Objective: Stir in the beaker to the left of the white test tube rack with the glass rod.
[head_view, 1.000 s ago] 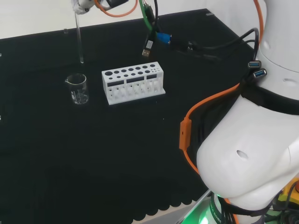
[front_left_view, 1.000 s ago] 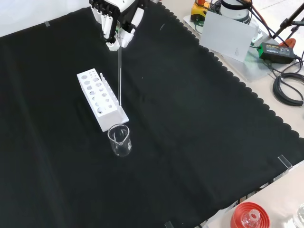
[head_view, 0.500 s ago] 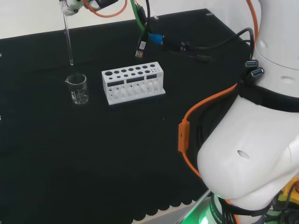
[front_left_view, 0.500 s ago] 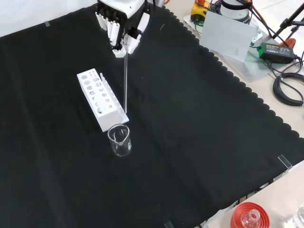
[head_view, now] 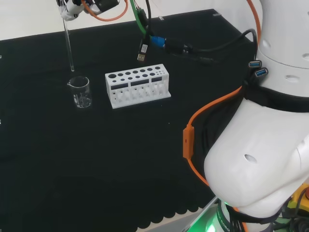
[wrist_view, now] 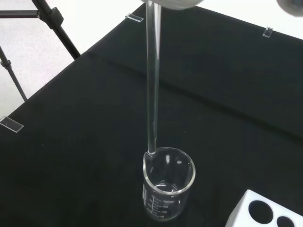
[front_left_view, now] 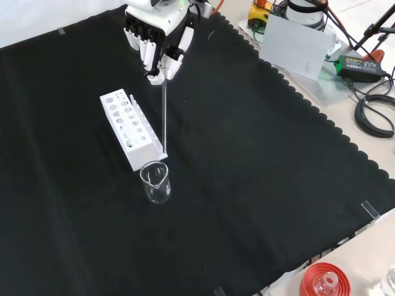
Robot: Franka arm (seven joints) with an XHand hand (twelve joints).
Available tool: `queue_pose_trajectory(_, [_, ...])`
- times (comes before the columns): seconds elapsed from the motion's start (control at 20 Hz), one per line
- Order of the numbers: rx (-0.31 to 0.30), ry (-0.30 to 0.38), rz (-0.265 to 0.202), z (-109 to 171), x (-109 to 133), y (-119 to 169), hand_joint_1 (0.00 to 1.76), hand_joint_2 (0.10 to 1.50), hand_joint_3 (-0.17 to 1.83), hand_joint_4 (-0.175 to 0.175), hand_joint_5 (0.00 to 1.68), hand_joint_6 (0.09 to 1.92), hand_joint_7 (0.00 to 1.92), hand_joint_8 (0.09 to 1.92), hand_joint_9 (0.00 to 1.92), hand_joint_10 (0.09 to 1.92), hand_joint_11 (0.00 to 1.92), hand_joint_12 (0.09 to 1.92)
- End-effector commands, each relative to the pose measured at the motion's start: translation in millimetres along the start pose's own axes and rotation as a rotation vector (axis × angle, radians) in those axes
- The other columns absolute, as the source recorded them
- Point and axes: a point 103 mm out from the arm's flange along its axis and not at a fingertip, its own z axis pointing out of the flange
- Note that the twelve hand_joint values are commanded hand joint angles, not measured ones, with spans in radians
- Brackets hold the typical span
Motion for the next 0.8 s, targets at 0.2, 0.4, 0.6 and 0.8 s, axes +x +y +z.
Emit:
queue_pose_trajectory(0.2, [0.006,0.005,0.001,3.5,-3.5,5.0,1.20,1.12,-0.17,-0.175,1.14,0.79,1.61,0.59,1.82,0.30,1.66,0.53])
queue_pose_trajectory(0.4, [0.014,0.008,0.004,9.8,-8.1,12.8,1.20,1.12,-0.17,-0.175,1.14,0.79,1.61,0.59,1.82,0.30,1.66,0.53])
queue_pose_trajectory(0.6, [0.021,0.015,0.007,19.0,-13.0,17.6,1.20,1.12,-0.17,-0.175,1.14,0.79,1.61,0.58,1.82,0.29,1.66,0.53])
queue_pose_trajectory(0.8, [0.033,0.020,0.011,37.1,-19.6,26.0,1.20,1.12,-0.17,-0.175,1.14,0.79,1.61,0.58,1.82,0.29,1.66,0.53])
